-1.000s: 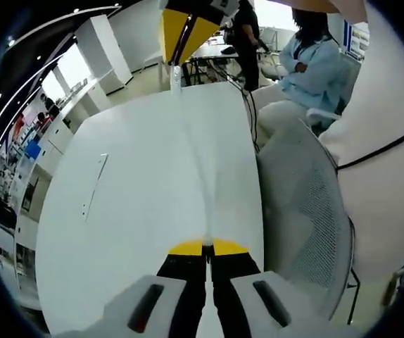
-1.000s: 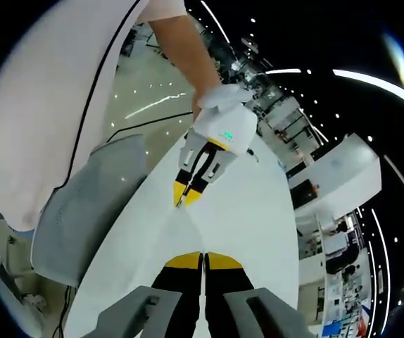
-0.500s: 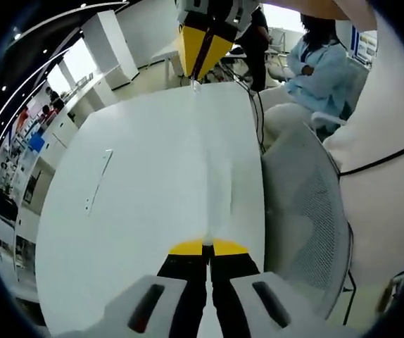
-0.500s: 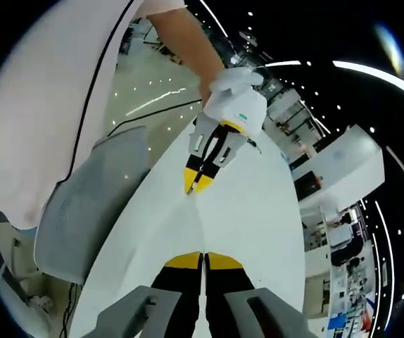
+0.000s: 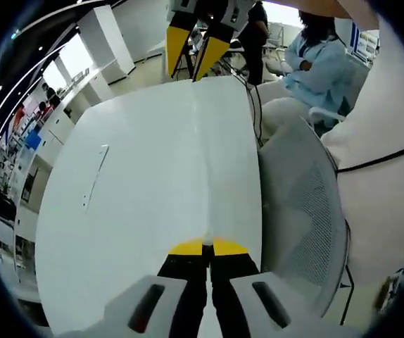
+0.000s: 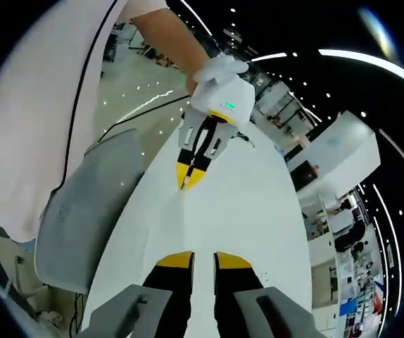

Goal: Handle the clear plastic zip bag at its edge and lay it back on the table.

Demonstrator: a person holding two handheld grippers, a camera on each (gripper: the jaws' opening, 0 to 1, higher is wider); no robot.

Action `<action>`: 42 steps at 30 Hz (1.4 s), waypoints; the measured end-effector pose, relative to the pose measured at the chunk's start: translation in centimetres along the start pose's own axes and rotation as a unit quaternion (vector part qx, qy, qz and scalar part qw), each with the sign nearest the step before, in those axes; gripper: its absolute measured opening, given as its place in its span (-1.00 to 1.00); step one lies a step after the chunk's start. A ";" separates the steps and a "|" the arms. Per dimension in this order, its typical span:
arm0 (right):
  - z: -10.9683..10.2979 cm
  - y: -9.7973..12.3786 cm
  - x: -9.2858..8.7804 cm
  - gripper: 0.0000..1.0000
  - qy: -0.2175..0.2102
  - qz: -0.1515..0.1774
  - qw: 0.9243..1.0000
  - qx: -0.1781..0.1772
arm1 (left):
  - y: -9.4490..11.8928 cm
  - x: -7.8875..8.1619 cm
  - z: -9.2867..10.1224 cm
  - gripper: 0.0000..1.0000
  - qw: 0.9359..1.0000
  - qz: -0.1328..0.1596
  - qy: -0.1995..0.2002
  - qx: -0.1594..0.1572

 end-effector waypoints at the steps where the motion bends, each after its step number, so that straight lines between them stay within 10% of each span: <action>1: 0.0 -0.1 0.1 -0.86 -0.003 0.003 1.000 0.000 | 0.0 -0.1 -0.1 -1.00 1.000 -0.001 0.000 0.000; 19: -1.3 -5.8 4.8 -0.79 -0.025 0.053 0.998 0.034 | -0.1 0.8 0.1 -1.00 1.000 -0.006 -0.011 0.004; 42: -0.9 -8.3 5.7 -0.90 -0.046 0.048 0.996 0.060 | 0.4 1.8 0.1 -1.00 1.000 0.016 -0.013 0.015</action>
Point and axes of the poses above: the point that each gripper's makers call its tool centre point, and the gripper's own axes: y roughly backward along the fingers, z roughly to its right, x roughly out of its top, the point moved 7 cm from there along y, roughly backward along the fingers, and after that the axes turned 2 degrees about y, right-handed, at the moved point
